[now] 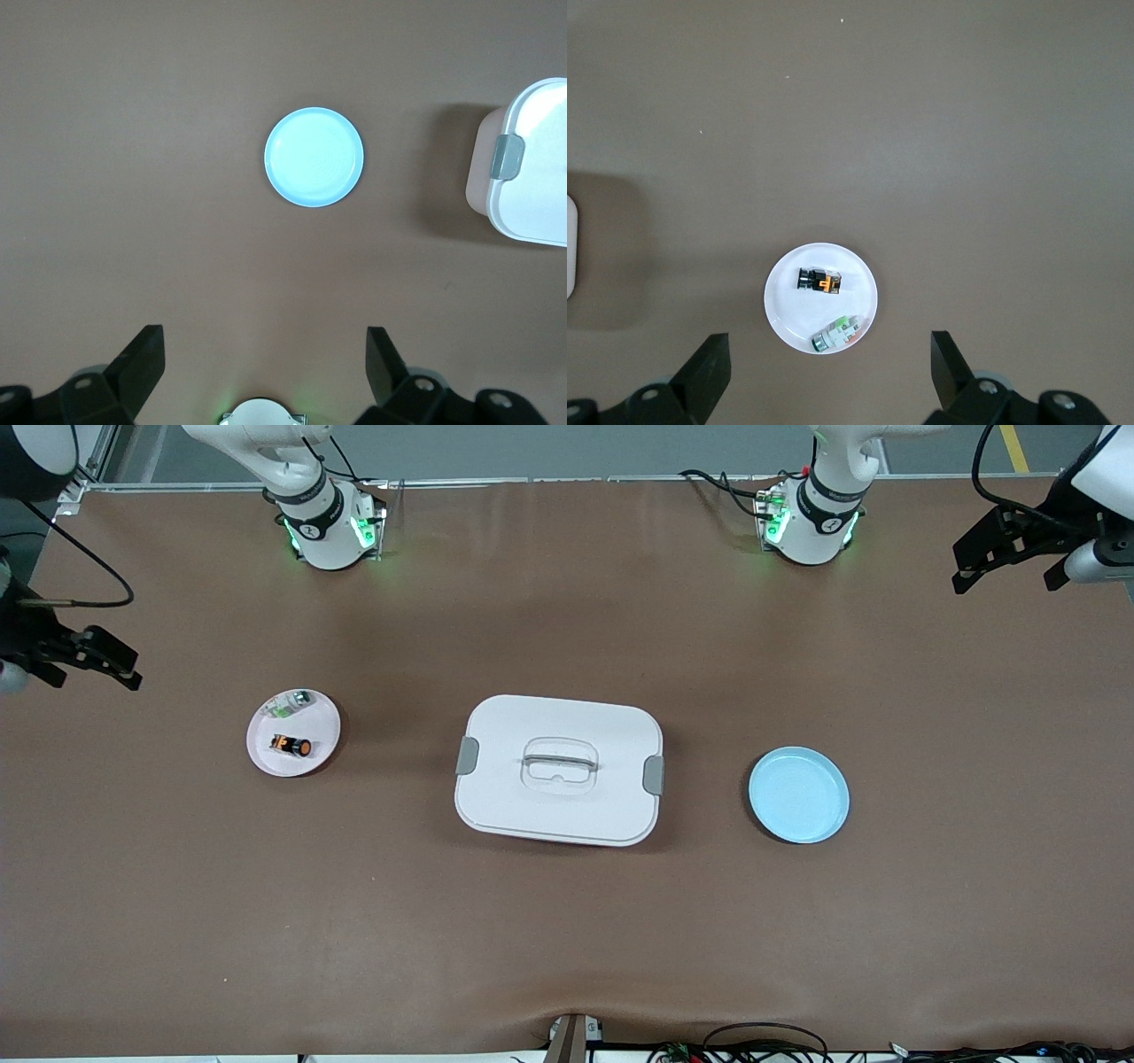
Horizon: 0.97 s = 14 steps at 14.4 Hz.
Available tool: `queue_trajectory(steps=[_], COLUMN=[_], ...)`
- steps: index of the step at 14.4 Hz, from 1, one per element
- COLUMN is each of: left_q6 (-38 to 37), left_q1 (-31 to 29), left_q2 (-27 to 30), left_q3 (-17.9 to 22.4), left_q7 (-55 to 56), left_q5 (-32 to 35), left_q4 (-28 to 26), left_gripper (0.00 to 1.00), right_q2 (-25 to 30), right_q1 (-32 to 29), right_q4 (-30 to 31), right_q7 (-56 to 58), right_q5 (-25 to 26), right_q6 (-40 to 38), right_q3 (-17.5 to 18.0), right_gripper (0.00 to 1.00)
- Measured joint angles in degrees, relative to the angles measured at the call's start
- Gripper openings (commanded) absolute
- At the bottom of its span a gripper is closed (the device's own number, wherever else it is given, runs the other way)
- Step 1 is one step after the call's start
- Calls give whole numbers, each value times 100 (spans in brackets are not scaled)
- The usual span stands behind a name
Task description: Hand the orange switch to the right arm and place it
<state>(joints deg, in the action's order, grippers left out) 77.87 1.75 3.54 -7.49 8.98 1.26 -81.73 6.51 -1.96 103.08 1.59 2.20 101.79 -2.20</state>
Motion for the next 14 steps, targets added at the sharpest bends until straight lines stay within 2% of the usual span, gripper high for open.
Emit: queue_trajectory(steps=[6, 14], left_q6=[-6, -7], left_q1=[-9, -9], left_q2=[-28, -31], left_q3=[2, 3], left_q7=[0, 0], left_q5=[0, 0], left_q4=[-3, -3], left_gripper=[100, 100], right_q2=[-6, -23], right_q1=[0, 0], right_q4=[-552, -578], right_q7=[-14, -14], right_q5=[0, 0], right_q6=[-857, -899], right_q3=[8, 3], right_gripper=[100, 100])
